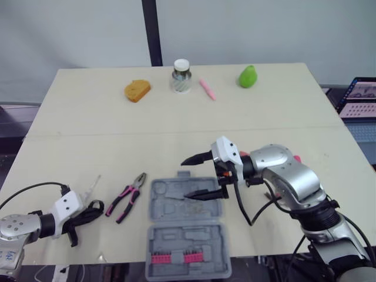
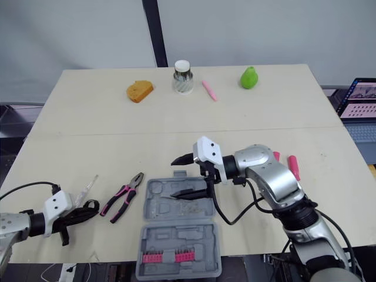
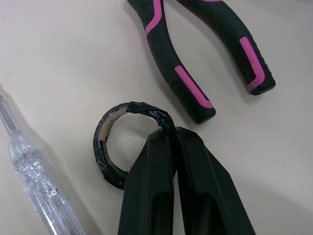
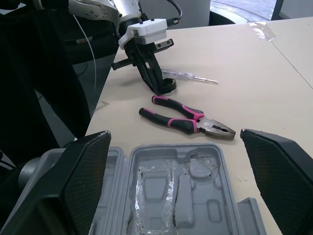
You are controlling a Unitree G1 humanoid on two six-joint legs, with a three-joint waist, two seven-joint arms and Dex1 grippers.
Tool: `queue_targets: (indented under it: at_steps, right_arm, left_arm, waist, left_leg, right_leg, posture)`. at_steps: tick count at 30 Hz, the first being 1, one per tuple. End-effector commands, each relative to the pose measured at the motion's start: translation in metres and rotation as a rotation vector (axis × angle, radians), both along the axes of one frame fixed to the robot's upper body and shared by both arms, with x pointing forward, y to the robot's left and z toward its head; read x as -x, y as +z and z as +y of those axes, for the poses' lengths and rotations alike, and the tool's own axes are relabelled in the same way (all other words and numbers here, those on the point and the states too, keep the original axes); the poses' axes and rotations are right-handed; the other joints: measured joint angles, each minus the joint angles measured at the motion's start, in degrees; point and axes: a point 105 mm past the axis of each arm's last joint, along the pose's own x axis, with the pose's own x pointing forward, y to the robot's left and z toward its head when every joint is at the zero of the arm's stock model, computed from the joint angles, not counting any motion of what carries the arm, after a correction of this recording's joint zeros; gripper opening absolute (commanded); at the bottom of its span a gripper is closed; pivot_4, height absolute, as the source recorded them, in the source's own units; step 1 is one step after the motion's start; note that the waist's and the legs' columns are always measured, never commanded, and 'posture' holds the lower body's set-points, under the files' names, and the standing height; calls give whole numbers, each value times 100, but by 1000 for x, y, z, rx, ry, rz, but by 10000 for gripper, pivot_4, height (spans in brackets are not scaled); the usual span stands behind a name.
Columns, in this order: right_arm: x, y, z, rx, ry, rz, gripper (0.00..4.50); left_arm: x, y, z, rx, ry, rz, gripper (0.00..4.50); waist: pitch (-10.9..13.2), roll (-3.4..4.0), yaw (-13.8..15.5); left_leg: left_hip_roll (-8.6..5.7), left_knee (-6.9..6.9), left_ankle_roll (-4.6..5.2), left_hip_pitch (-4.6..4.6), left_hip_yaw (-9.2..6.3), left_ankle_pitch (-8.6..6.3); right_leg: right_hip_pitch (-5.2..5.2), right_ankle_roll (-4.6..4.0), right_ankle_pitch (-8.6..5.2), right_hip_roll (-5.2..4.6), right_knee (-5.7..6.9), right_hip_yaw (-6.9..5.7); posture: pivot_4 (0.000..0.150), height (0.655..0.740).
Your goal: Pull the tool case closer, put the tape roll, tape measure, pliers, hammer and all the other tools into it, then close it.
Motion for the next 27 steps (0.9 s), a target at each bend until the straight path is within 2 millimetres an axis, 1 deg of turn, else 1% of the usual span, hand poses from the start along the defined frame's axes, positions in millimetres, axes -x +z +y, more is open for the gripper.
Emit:
queue_targets:
  at_steps: [1, 4, 6, 9, 11, 13, 14, 17, 20, 24, 27]
  right_arm:
    - [3, 9, 1, -26, 21, -18, 45000]
    - [3, 10, 1, -27, 23, -17, 45000]
    - [3, 10, 0, -28, 24, -17, 45000]
    - [4, 14, -3, -32, 21, -19, 45000]
    - [4, 17, -7, -35, 13, -21, 45000]
    - [4, 18, -14, -26, -1, -29, 45000]
    - [3, 20, -19, -21, -13, -33, 45000]
    - [3, 22, -31, -1, -43, -41, 45000]
    - [2, 26, -47, 28, -91, -56, 45000]
    - [-1, 35, -74, 70, -177, -84, 45000]
    - [-1, 41, -92, 97, -235, -103, 45000]
  left_arm:
    - [-1, 5, -2, -5, -7, -18, 302]
    - [-2, 8, -3, -3, -4, -19, 302]
    - [-3, 14, -1, -3, 1, -21, 302]
    - [-9, 33, -1, 8, 5, -44, 302]
    - [-13, 45, -5, 14, -16, -59, 302]
    - [-20, 60, -19, 45, -56, -87, 302]
    - [-24, 68, -29, 69, -84, -101, 302]
    - [-30, 82, -56, 142, -150, -123, 302]
    - [-33, 81, -80, 184, -219, -123, 302]
    - [-37, 68, -103, 182, -289, -100, 302]
    - [-43, 59, -121, 169, -346, -98, 302]
  waist:
    - [0, 0, 0]
    - [0, 0, 1]
    - [0, 0, 0]
    - [0, -1, 0]
    - [0, -2, 3]
    - [0, -2, 26]
    - [0, -2, 33]
    - [-1, -5, 33]
    - [-1, -3, 10]
    - [-1, -4, -5]
    - [-1, -5, 49]
  left_leg:
    - [0, 0, 0, 0, 0, 0]
    - [0, 0, 0, 0, 0, 0]
    - [0, 0, 0, 0, 0, 0]
    - [1, 0, 0, 0, 0, 0]
    - [2, 0, 0, -1, -1, 0]
    - [1, 2, 0, -2, -1, 0]
    - [0, 3, 0, -3, -2, 0]
    - [-2, 5, 1, -7, -3, -1]
    - [-2, 2, 1, -6, -1, -1]
    - [6, 2, 1, -3, 10, -1]
    - [7, 6, 1, -5, 11, 0]
  right_leg:
    - [0, 0, 0, 0, 0, 0]
    - [0, 0, 0, 0, 0, 0]
    - [0, 0, 0, 0, 0, 0]
    - [0, 0, 0, 0, 0, 0]
    - [0, 0, 0, 0, 0, 0]
    - [0, -1, 0, 0, -1, 0]
    - [1, -2, 1, -1, -2, 0]
    - [2, -5, 3, -1, -4, 1]
    - [2, -6, 4, 0, -5, 1]
    - [0, -6, 4, 6, -6, 0]
    - [3, -9, 5, 8, -10, 0]
  posture:
    - [1500, 7400]
    - [1500, 7400]
    - [1500, 7400]
    - [1500, 7400]
    - [1500, 7400]
    - [1500, 7400]
    - [1500, 7400]
    - [1500, 7400]
    - [1500, 7400]
    - [1500, 7400]
    - [1500, 7400]
